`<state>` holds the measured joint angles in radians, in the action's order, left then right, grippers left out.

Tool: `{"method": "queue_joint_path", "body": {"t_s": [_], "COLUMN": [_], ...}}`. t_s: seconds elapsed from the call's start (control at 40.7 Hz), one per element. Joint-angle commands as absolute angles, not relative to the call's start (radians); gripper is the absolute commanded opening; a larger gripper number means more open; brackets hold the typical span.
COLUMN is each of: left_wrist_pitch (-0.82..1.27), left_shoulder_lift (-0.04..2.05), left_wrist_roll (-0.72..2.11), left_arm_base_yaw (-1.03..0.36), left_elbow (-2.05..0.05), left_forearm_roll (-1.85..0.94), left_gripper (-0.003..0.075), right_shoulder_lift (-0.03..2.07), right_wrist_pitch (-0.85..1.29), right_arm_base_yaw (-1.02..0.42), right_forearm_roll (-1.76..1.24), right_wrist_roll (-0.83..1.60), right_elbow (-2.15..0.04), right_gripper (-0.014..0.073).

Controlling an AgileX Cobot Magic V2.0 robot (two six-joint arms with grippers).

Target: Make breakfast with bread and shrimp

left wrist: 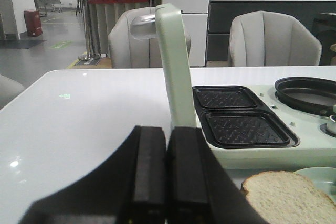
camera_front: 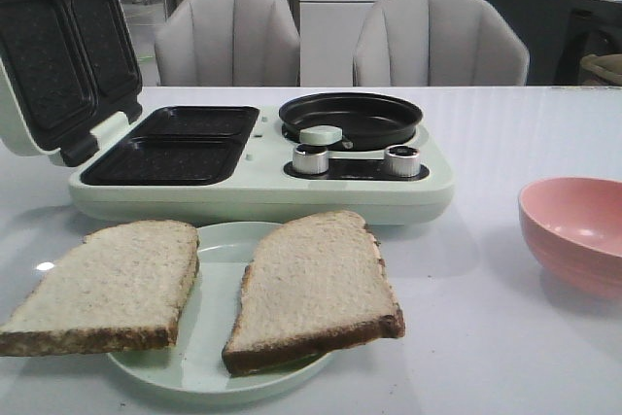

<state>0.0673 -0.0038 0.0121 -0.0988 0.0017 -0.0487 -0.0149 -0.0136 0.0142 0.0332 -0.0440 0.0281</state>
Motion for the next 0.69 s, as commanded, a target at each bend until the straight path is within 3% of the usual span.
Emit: {"method": "queue_joint_path", "body": {"t_s": [0.0,0.319,0.664], "left_wrist_pitch": [-0.02,-0.121,0.158], "left_shoulder_lift": [-0.022,-0.022,0.095], "left_wrist_roll": [0.007,0.007,0.007], "left_arm_base_yaw": [-0.099,-0.099,-0.099], "left_elbow": [0.032,0.0,-0.417], "left_forearm_roll": [-0.052,-0.051,-0.051], "left_gripper": [0.0101,0.0101,0.0101], "right_shoulder_lift": [-0.031,-0.03,0.122], "right_wrist_pitch": [-0.103,-0.131,0.254], "right_arm_base_yaw": [0.02,0.019,0.019], "right_forearm_roll": [0.039,0.031,0.03], "right_wrist_roll": [-0.039,-0.041,-0.04], "right_elbow": [0.011,-0.028,-0.434], "right_gripper": [0.0034,0.0034,0.0034]}}
